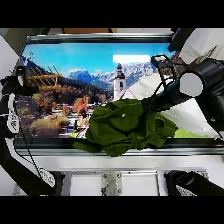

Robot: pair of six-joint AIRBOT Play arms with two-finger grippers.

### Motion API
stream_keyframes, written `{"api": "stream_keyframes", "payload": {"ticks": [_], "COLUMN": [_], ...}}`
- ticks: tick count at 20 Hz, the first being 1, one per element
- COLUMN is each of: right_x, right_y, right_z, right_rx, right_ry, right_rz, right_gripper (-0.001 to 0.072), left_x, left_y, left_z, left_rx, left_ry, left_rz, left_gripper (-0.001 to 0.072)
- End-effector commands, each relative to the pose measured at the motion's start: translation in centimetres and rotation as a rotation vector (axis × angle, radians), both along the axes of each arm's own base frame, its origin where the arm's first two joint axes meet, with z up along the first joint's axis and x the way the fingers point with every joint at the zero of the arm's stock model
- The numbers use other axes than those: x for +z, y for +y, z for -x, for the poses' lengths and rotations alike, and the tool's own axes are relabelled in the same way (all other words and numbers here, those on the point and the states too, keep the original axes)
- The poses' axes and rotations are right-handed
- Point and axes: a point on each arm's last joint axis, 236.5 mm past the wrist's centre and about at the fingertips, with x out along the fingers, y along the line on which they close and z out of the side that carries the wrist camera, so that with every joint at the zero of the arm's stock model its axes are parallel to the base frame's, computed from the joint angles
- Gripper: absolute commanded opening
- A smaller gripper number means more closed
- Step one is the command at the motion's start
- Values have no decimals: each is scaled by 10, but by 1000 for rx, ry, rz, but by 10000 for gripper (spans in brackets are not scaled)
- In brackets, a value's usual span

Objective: Fold the clothes and pants, and hang the long-sleeved shirts on hangers.

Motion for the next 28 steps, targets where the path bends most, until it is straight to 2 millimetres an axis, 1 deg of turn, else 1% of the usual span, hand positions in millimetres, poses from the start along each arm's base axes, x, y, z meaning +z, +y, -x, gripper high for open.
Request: {"api": "stream_keyframes", "payload": {"ticks": [1,4,8,12,13,14,15,16,17,18,19,20,21,22,23,25,27,28], "right_x": [0,0,0,0,0,0,0,0,0,0,0,0,0,0,0,0,0,0], "right_y": [0,0,0,0,0,0,0,0,0,0,0,0,0,0,0,0,0,0], "right_z": [0,0,0,0,0,0,0,0,0,0,0,0,0,0,0,0,0,0], "right_rx": [0,1,1,1,1,1,1,1,1,1,1,0,1,0,1,1,1,1], "right_ry": [1,1,1,1,1,1,1,1,1,1,0,1,1,1,1,0,1,1], "right_rz": [0,0,0,1,0,0,0,0,0,0,1,0,0,0,0,1,0,0], "right_gripper": [12,12,12,12,12,12,12,12,12,13,12,12,12,13,12,13,13,13], "left_x": [50,100,156,205,216,226,235,246,256,265,271,277,282,283,281,276,264,253], "left_y": [-3,-22,-58,-103,-121,-145,-173,-205,-233,-262,-286,-307,-322,-326,-323,-310,-309,-310], "left_z": [6,14,27,53,62,70,78,89,103,122,143,168,189,205,213,219,234,245], "left_rx": [0,-44,-92,-162,-220,-302,-401,-539,-676,-830,-972,-1093,-1169,-1194,-1184,-1134,-1153,-1206], "left_ry": [-30,-49,-83,-80,-68,-64,-70,-74,-76,-68,-50,-30,-9,32,63,90,125,150], "left_rz": [-31,-55,-61,-62,-54,-24,22,69,111,153,195,252,314,348,349,309,311,308], "left_gripper": [14,14,15,14,15,15,15,15,14,14,15,14,15,14,15,14,14,13]}}
